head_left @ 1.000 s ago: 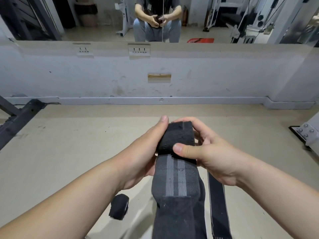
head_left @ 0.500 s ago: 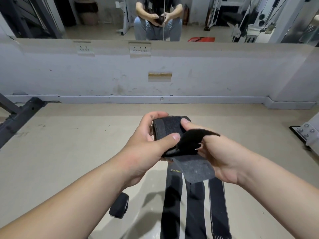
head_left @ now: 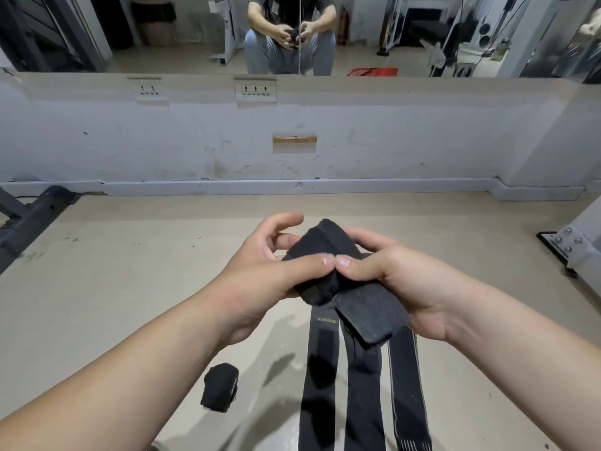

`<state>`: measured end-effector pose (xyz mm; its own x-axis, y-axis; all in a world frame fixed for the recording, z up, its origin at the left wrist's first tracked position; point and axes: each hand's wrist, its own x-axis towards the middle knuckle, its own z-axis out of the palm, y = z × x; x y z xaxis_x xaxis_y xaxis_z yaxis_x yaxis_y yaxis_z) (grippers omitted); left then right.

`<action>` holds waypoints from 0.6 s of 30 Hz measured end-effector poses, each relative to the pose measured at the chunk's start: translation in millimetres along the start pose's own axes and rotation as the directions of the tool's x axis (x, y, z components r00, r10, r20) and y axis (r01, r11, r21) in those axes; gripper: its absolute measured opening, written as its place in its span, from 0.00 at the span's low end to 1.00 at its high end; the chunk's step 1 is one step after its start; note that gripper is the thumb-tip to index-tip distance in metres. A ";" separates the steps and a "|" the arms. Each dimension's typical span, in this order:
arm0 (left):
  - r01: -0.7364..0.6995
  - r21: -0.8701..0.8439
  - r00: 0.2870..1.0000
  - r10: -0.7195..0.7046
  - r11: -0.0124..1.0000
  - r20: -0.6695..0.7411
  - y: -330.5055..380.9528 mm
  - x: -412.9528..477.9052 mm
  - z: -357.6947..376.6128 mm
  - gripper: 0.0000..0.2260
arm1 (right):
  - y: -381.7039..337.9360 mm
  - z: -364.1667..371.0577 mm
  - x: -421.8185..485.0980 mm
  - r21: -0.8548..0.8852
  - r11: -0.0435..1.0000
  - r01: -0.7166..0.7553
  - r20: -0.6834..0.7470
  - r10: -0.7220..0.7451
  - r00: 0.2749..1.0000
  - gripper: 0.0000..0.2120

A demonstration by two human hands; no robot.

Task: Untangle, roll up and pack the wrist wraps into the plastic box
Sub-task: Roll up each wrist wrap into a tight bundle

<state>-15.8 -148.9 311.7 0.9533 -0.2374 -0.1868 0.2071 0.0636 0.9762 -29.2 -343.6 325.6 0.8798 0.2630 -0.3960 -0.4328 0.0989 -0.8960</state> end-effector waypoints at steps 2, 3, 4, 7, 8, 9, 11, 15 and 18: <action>0.069 0.021 0.992 -0.070 0.997 0.107 0.6 1.0 -2.3 0.30 | 1.6 0.9 -1.3 -0.057 0.998 0.036 -0.013 -0.037 0.999 0.23; 0.084 0.054 0.981 -0.092 0.995 0.170 2.1 1.1 -3.0 0.26 | 2.8 1.6 -1.9 -0.082 0.995 0.054 -0.017 -0.055 0.998 0.24; 0.094 0.083 0.971 -0.109 0.992 0.213 2.9 0.4 -3.0 0.21 | 4.4 2.0 -2.1 -0.100 0.993 0.065 -0.018 -0.067 0.998 0.25; 0.114 0.107 0.964 -0.136 0.988 0.226 0.1 -1.5 -2.8 0.18 | 5.7 1.9 -1.7 -0.136 0.988 0.073 -0.045 -0.080 0.996 0.25; 0.105 0.124 0.972 -0.128 0.987 0.197 -1.5 -1.2 -2.6 0.18 | 6.0 0.7 -0.9 -0.148 0.986 0.075 -0.080 -0.088 0.993 0.25; 0.091 0.146 0.982 -0.113 0.985 0.154 -2.5 -0.8 -2.7 0.19 | 6.3 -0.5 0.2 -0.161 0.984 0.074 -0.127 -0.095 0.987 0.24; 0.071 0.157 0.996 -0.079 0.985 0.044 -4.8 0.9 -3.5 0.19 | 7.9 0.5 1.1 -0.161 0.984 0.083 -0.180 -0.112 0.977 0.20; 0.050 0.095 0.996 -0.043 0.994 -0.075 -6.7 1.8 -2.2 0.19 | 13.6 12.6 0.2 -0.141 0.975 0.171 -0.246 -0.202 0.948 0.13; 0.036 0.043 0.993 -0.031 0.998 -0.118 -4.9 0.7 0.0 0.17 | 14.7 18.3 1.7 -0.067 0.964 0.258 -0.314 -0.266 0.912 0.10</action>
<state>-16.2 -149.3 306.7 0.9657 -0.1230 -0.2287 0.2320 0.0130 0.9726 -37.7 -324.1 315.5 0.9787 -0.0875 -0.1858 -0.1771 0.0986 -0.9792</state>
